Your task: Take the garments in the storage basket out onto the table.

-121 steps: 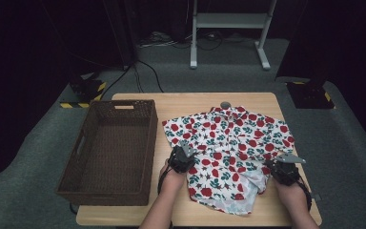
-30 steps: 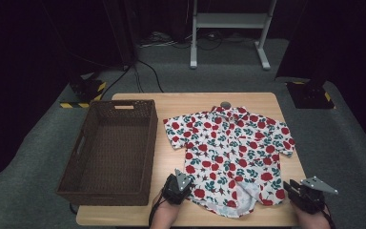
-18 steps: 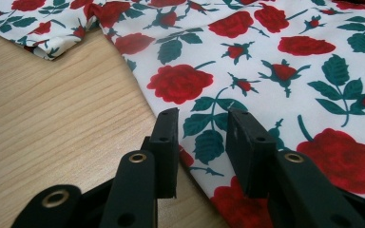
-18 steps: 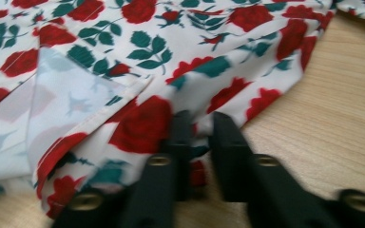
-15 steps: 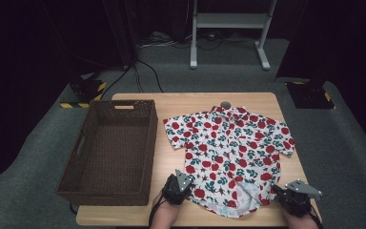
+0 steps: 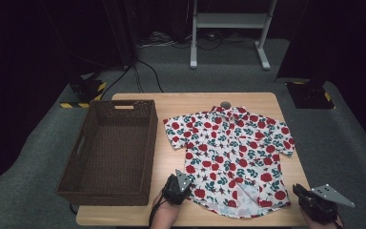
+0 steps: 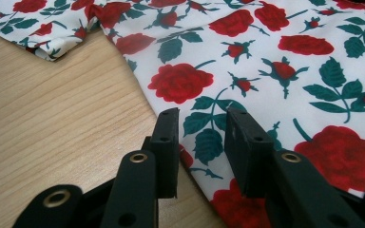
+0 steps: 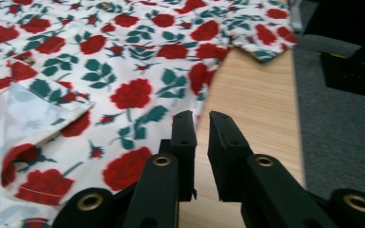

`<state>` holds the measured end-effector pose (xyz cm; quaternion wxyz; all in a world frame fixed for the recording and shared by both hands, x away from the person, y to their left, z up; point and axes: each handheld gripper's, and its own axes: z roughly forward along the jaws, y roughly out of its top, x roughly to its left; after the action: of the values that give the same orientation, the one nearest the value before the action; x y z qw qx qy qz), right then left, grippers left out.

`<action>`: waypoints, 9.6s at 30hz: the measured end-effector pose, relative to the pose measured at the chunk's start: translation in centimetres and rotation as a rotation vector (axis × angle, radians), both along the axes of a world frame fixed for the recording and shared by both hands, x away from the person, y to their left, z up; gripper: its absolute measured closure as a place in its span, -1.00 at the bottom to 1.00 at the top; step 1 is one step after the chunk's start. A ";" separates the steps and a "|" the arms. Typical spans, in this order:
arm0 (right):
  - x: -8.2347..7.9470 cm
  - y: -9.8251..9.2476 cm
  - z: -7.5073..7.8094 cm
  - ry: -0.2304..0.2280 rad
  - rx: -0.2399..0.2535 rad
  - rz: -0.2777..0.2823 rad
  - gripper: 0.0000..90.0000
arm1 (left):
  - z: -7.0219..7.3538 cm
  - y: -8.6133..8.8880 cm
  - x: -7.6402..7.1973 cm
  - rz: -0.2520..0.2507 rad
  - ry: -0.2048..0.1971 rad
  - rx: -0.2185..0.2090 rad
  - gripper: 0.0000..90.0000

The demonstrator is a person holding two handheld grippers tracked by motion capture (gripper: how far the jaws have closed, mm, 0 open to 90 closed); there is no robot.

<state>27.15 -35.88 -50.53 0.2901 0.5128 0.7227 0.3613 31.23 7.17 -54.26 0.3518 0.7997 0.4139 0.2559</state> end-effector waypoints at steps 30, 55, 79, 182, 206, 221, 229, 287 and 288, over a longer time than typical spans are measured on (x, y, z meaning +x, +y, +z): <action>4.4 8.3 -3.3 0.124 0.020 0.162 0.31 | -0.2 0.6 1.0 0.020 0.117 -0.073 -0.68; -0.5 11.8 1.3 -0.042 0.078 0.365 0.67 | -0.2 0.5 0.9 0.031 0.112 -0.070 -0.68; 6.1 4.8 -0.9 0.037 0.006 0.136 0.07 | 0.9 -1.3 2.7 -0.055 0.074 -0.094 -0.66; 2.9 4.7 -2.7 0.070 0.026 0.187 -0.65 | 2.7 -0.8 4.7 -0.002 0.140 -0.074 -0.68; 2.7 4.7 -3.0 0.063 0.051 0.198 -0.62 | 2.4 1.2 10.8 0.219 0.109 0.019 0.51; 2.6 4.9 -3.0 0.062 0.042 0.215 -0.60 | 1.4 1.1 12.4 0.330 0.156 0.067 -0.55; 2.6 5.1 -3.1 0.064 0.039 0.221 -0.59 | 1.0 0.7 12.7 0.296 0.225 -0.036 -0.69; 2.6 4.9 -2.9 0.068 0.070 0.229 -0.56 | 4.5 -7.5 10.7 0.087 0.027 0.076 0.66; 2.6 4.9 -2.9 0.068 0.069 0.231 -0.56 | 4.8 -7.3 10.6 0.091 0.019 0.076 0.67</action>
<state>29.75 -31.01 -53.44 0.2041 0.4480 0.7734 0.3994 41.86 -0.12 -49.46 0.3054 0.7952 0.4430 0.2795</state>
